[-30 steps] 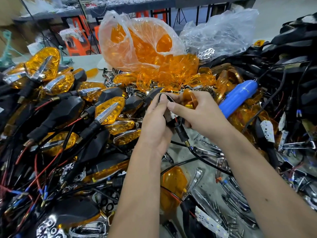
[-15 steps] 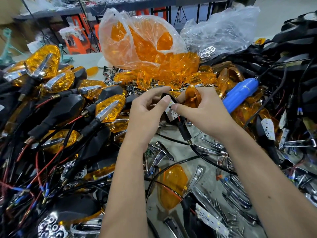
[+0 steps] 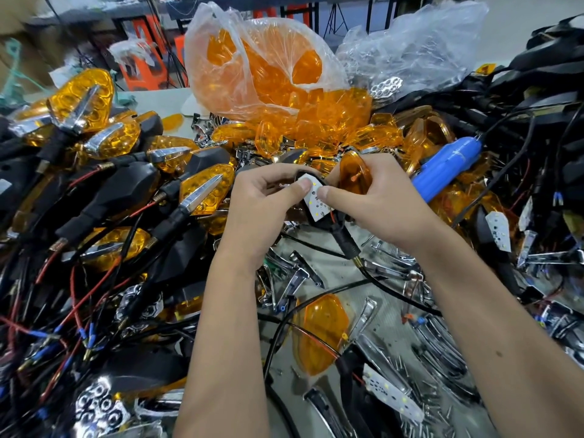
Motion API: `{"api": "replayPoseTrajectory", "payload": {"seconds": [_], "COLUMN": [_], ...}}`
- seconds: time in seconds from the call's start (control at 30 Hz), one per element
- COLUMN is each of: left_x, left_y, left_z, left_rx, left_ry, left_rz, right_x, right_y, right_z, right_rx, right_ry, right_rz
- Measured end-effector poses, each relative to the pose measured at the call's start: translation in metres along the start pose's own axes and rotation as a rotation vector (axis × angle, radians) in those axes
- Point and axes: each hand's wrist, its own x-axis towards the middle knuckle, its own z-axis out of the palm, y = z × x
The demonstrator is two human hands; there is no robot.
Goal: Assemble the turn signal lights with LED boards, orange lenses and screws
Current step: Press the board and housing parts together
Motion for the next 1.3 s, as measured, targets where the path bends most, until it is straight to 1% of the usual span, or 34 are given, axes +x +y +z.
{"api": "replayPoseTrajectory", "payload": {"seconds": [0.13, 0.4, 0.6, 0.67, 1.13, 1.3], "left_x": [-0.0010, -0.0006, -0.0003, 0.0002, -0.0013, -0.0025], "left_y": [0.0023, 0.0024, -0.0011, -0.0024, -0.0036, -0.0053], "left_z": [0.0005, 0.0002, -0.0023, -0.0022, -0.0015, -0.0024], "left_rx": [-0.023, 0.002, 0.119, 0.136, 0.150, 0.097], "left_ry": [0.004, 0.008, -0.022, -0.027, -0.032, -0.023], "left_rz": [-0.017, -0.012, 0.069, 0.072, 0.023, -0.050], "right_x": [0.0000, -0.0002, -0.0005, -0.0005, 0.0007, -0.0011], "right_y": [-0.0013, -0.0031, -0.0036, -0.0033, 0.0002, -0.0013], "right_z": [0.0002, -0.0007, -0.0011, -0.0011, -0.0001, -0.0009], "right_rx": [-0.002, -0.007, -0.042, -0.063, -0.157, -0.056], "right_ry": [-0.013, -0.046, -0.050, -0.051, -0.052, -0.078], "right_rz": [-0.018, -0.042, -0.060, -0.064, -0.023, -0.003]}}
